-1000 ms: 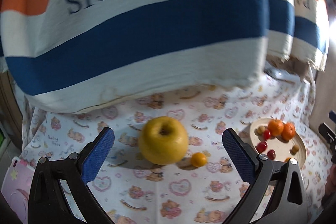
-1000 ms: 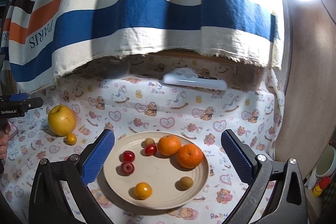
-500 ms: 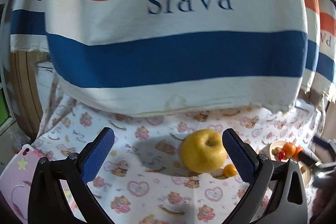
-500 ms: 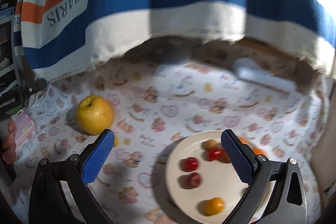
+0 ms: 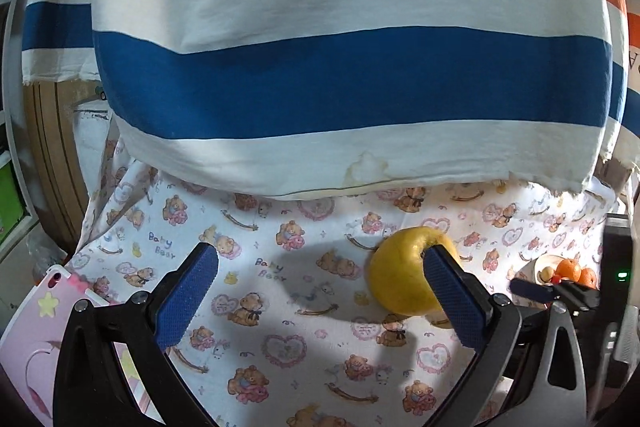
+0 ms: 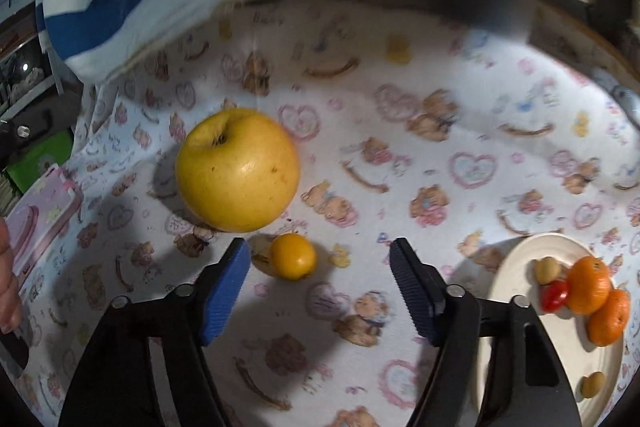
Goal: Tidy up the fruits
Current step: 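Move both open tools toward the yellow apple and small orange, then grasp the small orange on the cloth with the right tool, then grasp the large yellow apple with the left tool while the right tool holds the orange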
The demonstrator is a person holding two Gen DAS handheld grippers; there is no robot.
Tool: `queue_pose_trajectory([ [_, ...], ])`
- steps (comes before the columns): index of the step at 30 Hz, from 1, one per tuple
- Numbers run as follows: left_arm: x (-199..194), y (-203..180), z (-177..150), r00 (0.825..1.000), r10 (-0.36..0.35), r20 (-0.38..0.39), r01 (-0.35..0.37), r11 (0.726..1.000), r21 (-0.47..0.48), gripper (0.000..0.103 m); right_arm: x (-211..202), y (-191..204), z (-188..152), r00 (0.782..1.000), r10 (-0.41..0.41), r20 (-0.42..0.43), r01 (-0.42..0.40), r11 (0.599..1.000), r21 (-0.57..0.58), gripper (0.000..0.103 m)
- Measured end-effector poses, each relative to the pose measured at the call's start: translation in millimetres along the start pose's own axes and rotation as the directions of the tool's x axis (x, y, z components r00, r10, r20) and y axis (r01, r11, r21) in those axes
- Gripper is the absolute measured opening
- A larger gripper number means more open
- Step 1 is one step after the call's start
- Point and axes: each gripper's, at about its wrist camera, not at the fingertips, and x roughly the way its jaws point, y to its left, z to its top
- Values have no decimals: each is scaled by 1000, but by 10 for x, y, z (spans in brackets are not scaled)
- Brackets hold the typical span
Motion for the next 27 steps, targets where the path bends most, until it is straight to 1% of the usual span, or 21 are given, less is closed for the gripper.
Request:
queue_pose_trajectory([
  [1, -11, -14, -3, 1000, 7, 7, -7, 1000, 10, 102, 37, 3, 6, 1000, 12, -14, -12, 1000, 6, 65],
  [4, -79, -49, -3, 997, 45, 60, -47, 998, 45, 102, 128, -29, 38, 999, 19, -39, -18, 999, 26, 64],
  [6, -93, -50, 6, 997, 39, 66, -42, 998, 48, 102, 173, -28, 53, 998, 16, -54, -15, 1000, 18, 62],
  [8, -86, -45, 3, 998, 30, 59, -33, 998, 46, 102, 220, -17, 64, 997, 26, -76, -25, 1000, 8, 51],
  [9, -80, -54, -4, 998, 32, 59, -35, 998, 53, 102, 248, -4, 66, 995, 38, -94, -38, 999, 5, 48],
  [11, -71, -77, -16, 998, 36, 58, -39, 997, 66, 102, 290, 22, 59, 992, 49, -117, -50, 999, 1, 35],
  [13, -63, -97, -30, 998, 30, 54, -34, 997, 73, 102, 296, 47, 43, 992, 45, -120, -45, 999, -1, 30],
  [17, -72, -137, -54, 998, 24, 57, -29, 995, 92, 102, 194, 34, 41, 996, 26, -80, -25, 1000, 3, 30],
  [21, -74, -168, -71, 998, 14, 56, -19, 994, 103, 102, 12, -15, 44, 1000, -5, -15, 5, 1000, 8, 30],
  [27, -33, -233, -112, 999, 2, 42, -7, 991, 131, 102, -120, -94, 43, 999, -30, 31, 29, 998, 47, 30],
])
